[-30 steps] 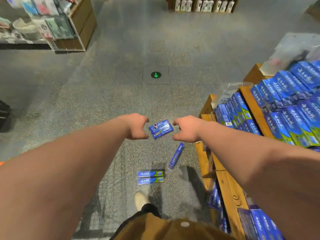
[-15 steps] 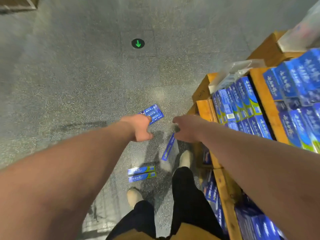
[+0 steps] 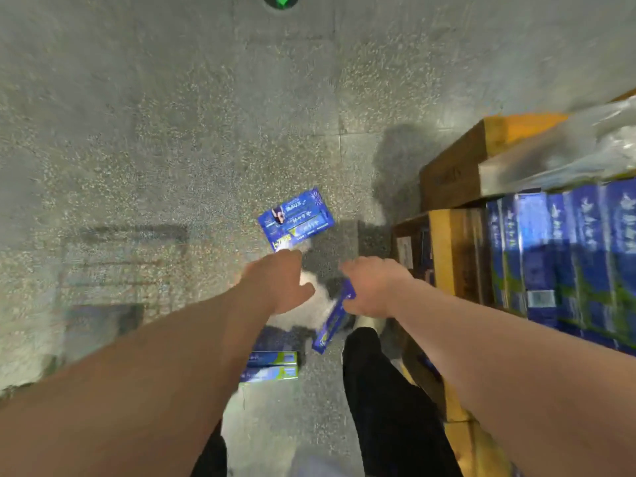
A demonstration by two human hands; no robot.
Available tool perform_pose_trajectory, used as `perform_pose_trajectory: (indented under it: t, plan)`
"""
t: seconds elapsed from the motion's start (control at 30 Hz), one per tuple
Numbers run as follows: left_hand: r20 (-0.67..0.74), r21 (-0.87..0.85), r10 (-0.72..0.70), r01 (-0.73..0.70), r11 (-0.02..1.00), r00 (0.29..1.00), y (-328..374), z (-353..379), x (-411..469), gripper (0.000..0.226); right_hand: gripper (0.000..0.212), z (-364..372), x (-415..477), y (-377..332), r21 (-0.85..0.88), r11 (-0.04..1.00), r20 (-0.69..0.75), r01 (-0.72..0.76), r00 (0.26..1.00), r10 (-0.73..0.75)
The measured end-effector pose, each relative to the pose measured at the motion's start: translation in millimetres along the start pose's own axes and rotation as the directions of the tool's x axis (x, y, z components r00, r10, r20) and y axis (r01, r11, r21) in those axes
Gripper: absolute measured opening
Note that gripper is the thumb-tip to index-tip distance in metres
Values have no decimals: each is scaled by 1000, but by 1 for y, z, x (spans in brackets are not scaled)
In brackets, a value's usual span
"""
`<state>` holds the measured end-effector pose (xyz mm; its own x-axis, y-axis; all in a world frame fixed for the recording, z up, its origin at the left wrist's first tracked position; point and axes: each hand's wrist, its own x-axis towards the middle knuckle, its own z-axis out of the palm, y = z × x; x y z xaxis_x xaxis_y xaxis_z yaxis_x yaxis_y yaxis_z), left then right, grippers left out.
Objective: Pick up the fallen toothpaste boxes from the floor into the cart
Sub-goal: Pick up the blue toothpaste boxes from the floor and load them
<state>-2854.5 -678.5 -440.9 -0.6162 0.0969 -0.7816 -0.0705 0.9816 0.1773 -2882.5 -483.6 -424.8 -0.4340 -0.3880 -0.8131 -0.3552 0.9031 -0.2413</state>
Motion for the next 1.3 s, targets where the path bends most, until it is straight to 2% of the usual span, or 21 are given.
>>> perform_pose_trajectory:
  t: [0.07, 0.2, 0.4, 0.47, 0.53, 0.67, 0.8, 0.93, 1.03, 1.17, 1.3]
  plan:
    - [13, 26, 27, -27, 999, 1000, -1, 9, 40, 57, 69, 15, 38, 9, 21, 1000, 37, 1, 999, -1]
    - [112, 37, 73, -77, 996, 991, -5, 48, 118, 55, 50, 47, 112, 18, 57, 998, 54, 21, 998, -24]
    - [205, -7, 151, -153, 988, 967, -11, 131, 193, 54, 51, 113, 204, 39, 75, 997, 140, -18, 990, 7]
    - [243, -13, 165, -167, 986, 956, -17, 155, 206, 56, 51, 130, 225, 47, 12, 1000, 185, 12, 983, -14]
    - [285, 13, 172, -183, 983, 943, -25, 175, 220, 60, 55, 148, 247, 54, -120, 988, 223, 102, 972, -73]
    - [341, 26, 167, -187, 982, 925, -40, 203, 250, 61, 63, 190, 284, 66, -353, 887, 270, 298, 940, -208]
    - [329, 20, 182, -199, 980, 927, -47, 215, 275, 60, 68, 223, 305, 71, -468, 780, 410, 415, 884, -224]
    - [309, 8, 182, -194, 981, 934, -54, 218, 290, 64, 42, 249, 314, 77, -454, 793, 421, 407, 882, -212]
    - [273, -26, 166, -166, 986, 948, -66, 216, 293, 72, 29, 244, 319, 78, -405, 832, 404, 379, 891, -210]
    - [254, -97, 166, -146, 985, 953, -80, 201, 289, 86, 21, 193, 334, 73, -273, 928, 390, 254, 911, -135]
    - [248, -114, 203, -180, 977, 947, -96, 177, 294, 82, 20, 120, 362, 69, -188, 971, 301, 147, 950, -85]
